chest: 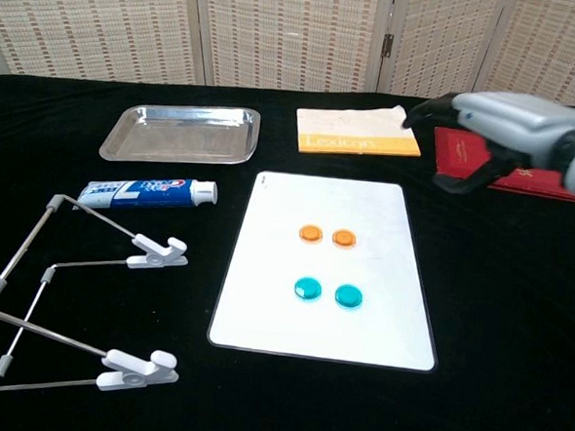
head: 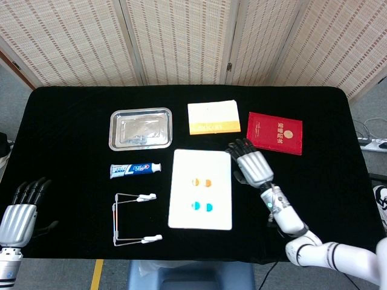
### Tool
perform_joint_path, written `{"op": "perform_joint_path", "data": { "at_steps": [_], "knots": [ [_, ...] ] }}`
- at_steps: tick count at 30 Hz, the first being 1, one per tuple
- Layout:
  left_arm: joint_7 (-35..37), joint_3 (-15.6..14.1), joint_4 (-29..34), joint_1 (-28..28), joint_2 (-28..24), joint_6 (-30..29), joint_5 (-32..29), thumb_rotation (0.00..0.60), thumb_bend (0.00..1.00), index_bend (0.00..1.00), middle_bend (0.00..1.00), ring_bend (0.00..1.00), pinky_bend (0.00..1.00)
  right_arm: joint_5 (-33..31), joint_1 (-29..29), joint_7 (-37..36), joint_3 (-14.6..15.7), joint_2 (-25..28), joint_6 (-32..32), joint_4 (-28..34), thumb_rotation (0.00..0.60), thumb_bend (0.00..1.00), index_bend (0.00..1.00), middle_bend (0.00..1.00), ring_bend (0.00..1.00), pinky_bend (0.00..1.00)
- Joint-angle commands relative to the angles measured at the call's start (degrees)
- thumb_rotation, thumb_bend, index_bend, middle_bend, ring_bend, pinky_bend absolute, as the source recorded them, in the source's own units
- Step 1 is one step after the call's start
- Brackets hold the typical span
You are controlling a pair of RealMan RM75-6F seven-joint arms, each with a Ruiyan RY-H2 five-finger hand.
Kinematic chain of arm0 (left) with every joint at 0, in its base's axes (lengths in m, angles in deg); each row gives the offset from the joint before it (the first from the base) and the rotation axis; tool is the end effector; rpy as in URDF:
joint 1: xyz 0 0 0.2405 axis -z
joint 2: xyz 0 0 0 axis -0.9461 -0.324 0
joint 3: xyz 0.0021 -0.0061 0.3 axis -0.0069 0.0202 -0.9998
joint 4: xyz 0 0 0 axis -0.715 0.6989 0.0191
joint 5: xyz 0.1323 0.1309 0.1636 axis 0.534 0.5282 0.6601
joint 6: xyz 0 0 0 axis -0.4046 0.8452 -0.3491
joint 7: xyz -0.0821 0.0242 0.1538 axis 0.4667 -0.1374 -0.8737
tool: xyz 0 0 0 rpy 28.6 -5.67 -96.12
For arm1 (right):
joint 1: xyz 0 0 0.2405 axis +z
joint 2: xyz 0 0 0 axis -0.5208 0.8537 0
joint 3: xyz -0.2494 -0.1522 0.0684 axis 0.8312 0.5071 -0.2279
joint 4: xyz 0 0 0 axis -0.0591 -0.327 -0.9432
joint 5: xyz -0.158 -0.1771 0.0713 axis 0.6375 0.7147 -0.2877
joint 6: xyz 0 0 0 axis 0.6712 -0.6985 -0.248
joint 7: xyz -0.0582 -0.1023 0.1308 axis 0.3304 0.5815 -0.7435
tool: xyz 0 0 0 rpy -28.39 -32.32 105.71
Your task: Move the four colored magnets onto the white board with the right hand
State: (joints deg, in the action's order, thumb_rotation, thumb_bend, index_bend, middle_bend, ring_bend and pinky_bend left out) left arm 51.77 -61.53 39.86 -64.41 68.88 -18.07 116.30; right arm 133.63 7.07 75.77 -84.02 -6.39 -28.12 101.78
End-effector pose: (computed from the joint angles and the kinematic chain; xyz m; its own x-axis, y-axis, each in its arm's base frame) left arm -0.3641 0.2268 0.1198 0.4593 0.0158 0.8881 0.8871 -0.0584 -0.4578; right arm -0.2090 -0.4081 -0.0148 0.4758 -0.1493 0.8668 -0.8482 -0.3386 0.4073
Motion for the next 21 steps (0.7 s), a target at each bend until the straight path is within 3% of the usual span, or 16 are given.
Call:
{"op": "perform_joint_path", "data": {
  "at_steps": [1, 6, 13, 21],
  "knots": [
    [-0.68, 0.24, 0.33, 0.09, 0.14, 0.01, -0.29, 0.6, 0.15, 0.07, 0.08, 0.11, 0.0, 2.91, -6.94, -2.39, 2.19, 7.22, -7.91, 5.21, 0.6, 0.46, 0.14, 0.1, 0.0, 0.0],
    [-1.97, 0.61, 1.48, 0.37, 0.24, -0.12, -0.28, 0.6, 0.15, 0.07, 0.08, 0.11, 0.0, 7.71, -14.69, -6.05, 5.8, 12.25, -17.13, 8.61, 0.6, 0.46, 0.04, 0.04, 0.0, 0.0],
    [-4.09, 0.83, 3.9, 0.54, 0.25, -0.61, 0.09, 0.6, 0.15, 0.07, 0.08, 0.11, 0.0, 14.6, -25.01, -11.54, 10.6, 14.47, -29.01, 9.39, 0.6, 0.46, 0.03, 0.03, 0.0, 0.0],
    [-5.27, 0.69, 6.01, 0.22, 0.1, -2.0, 1.37, 0.6, 0.15, 0.07, 0.08, 0.1, 0.0, 16.47, -30.48, -14.56, 12.01, 13.93, -32.55, 7.04, 0.6, 0.46, 0.03, 0.03, 0.0, 0.0]
  ]
}}
